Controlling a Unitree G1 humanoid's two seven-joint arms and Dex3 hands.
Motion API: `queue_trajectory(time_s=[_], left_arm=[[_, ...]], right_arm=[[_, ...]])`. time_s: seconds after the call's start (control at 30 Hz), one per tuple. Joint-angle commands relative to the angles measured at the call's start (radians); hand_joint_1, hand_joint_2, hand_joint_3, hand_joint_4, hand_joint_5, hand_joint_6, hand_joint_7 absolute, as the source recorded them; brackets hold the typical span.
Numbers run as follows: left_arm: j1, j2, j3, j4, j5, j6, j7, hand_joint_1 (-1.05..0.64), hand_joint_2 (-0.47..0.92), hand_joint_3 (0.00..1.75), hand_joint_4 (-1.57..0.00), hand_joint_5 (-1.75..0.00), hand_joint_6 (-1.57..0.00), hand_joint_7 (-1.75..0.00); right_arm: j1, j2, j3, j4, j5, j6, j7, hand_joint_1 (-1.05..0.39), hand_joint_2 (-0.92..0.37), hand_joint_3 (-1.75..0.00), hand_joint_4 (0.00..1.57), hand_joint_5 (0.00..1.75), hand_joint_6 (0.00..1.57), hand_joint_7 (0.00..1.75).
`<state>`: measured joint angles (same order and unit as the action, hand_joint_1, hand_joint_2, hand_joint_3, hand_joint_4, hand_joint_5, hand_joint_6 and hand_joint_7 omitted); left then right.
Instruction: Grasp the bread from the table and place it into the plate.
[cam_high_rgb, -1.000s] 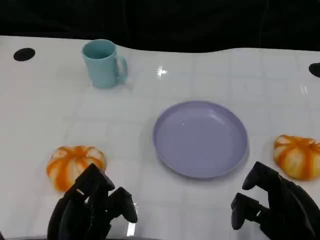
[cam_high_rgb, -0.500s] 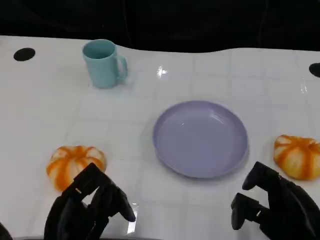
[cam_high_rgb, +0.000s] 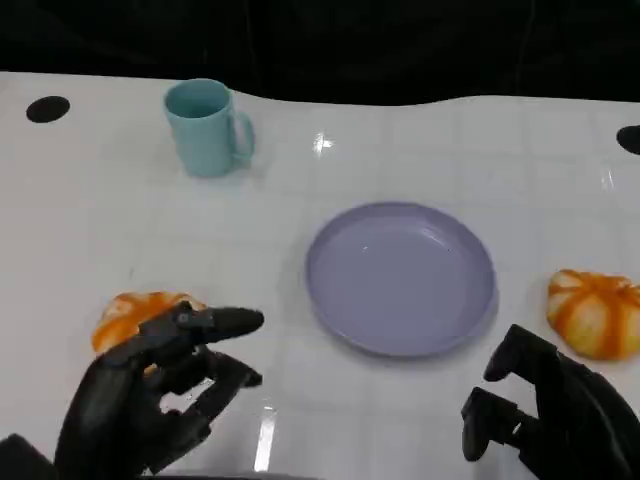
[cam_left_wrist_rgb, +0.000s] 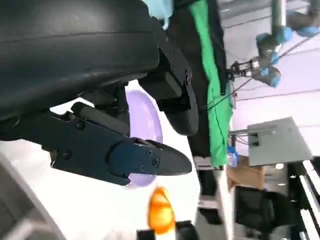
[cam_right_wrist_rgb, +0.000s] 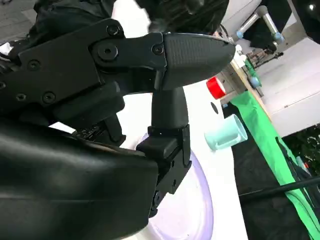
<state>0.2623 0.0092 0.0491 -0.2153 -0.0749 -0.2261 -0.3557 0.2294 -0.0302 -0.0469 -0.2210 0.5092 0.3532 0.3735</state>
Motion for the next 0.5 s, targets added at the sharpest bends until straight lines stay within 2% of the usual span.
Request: queue_trajectory(time_s=[0.03, 0.07, 0.1, 0.33, 0.5], left_arm=[[0.028, 0.075, -0.004, -0.084, 0.133, 0.008, 0.058, -0.51, 0.92, 0.14, -0.39, -0.58, -0.54, -0.03], [0.032, 0.105, -0.001, -0.116, 0.219, 0.006, 0.08, -0.51, 0.92, 0.14, -0.39, -0.57, -0.54, -0.02], [0.035, 0.127, 0.0, -0.14, 0.284, 0.006, 0.098, -0.53, 0.92, 0.12, -0.31, -0.49, -0.46, -0.01], [0.051, 0.219, 0.007, -0.242, 0.604, 0.036, 0.183, -0.59, 0.92, 0.05, -0.19, -0.29, -0.32, 0.0], [0.051, 0.264, -0.019, -0.347, 0.813, 0.184, 0.106, -0.57, 0.92, 0.03, -0.09, -0.2, -0.26, 0.0]], right_arm=[[0.008, -0.005, -0.004, -0.016, 0.003, -0.004, -0.005, -0.56, -0.92, -0.46, 0.76, 1.75, 0.5, 1.75], [0.009, -0.004, -0.003, -0.015, 0.002, -0.007, -0.005, -0.56, -0.92, -0.46, 0.76, 1.75, 0.49, 1.75], [0.009, -0.003, -0.003, -0.015, 0.001, -0.009, -0.005, -0.56, -0.92, -0.46, 0.76, 1.75, 0.5, 1.75], [0.007, 0.0, -0.005, -0.008, 0.008, -0.01, 0.003, -0.57, -0.92, -0.45, 0.77, 1.75, 0.49, 1.75], [0.006, 0.0, -0.002, -0.01, 0.006, -0.007, 0.002, -0.57, -0.92, -0.44, 0.77, 1.75, 0.5, 1.75]])
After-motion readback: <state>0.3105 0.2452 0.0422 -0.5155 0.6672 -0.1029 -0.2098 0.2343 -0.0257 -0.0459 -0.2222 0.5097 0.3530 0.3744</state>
